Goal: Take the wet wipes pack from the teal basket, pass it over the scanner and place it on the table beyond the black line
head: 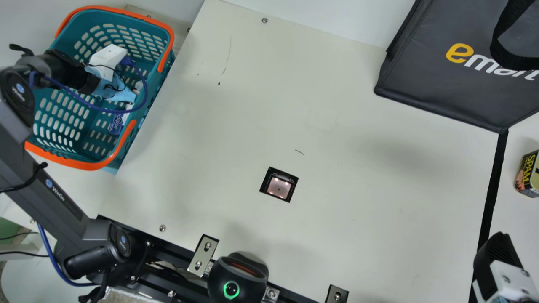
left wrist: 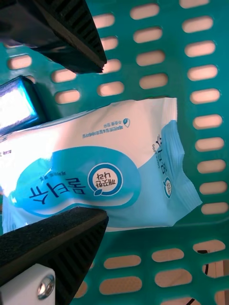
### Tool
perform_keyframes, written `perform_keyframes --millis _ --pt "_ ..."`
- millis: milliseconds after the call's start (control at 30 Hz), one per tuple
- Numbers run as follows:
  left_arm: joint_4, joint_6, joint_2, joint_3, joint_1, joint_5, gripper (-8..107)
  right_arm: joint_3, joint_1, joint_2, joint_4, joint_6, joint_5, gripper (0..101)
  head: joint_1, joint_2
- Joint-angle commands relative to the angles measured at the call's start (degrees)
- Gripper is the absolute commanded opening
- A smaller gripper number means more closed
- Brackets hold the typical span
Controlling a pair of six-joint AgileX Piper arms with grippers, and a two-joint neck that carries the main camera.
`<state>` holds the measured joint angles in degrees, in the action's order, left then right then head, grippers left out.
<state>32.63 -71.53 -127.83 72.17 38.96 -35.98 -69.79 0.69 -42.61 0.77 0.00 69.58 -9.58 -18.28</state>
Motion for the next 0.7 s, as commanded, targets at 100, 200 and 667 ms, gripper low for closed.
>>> perform_keyframes --millis 100,200,667 --pt "0.2 2.2 1.2 -0.1 0.5 -3.4 90 0.0 0.0 0.0 0.0 0.0 0.0 95 1.7 -0.1" --pt "0.5 3.5 1.7 0.2 0.9 -5.7 90 0.0 0.0 0.0 0.0 0.0 0.0 95 1.7 -0.1" --pt "1.0 4.6 1.8 1.2 0.9 -9.9 90 0.0 0.0 0.0 0.0 0.0 0.0 95 1.7 -0.1"
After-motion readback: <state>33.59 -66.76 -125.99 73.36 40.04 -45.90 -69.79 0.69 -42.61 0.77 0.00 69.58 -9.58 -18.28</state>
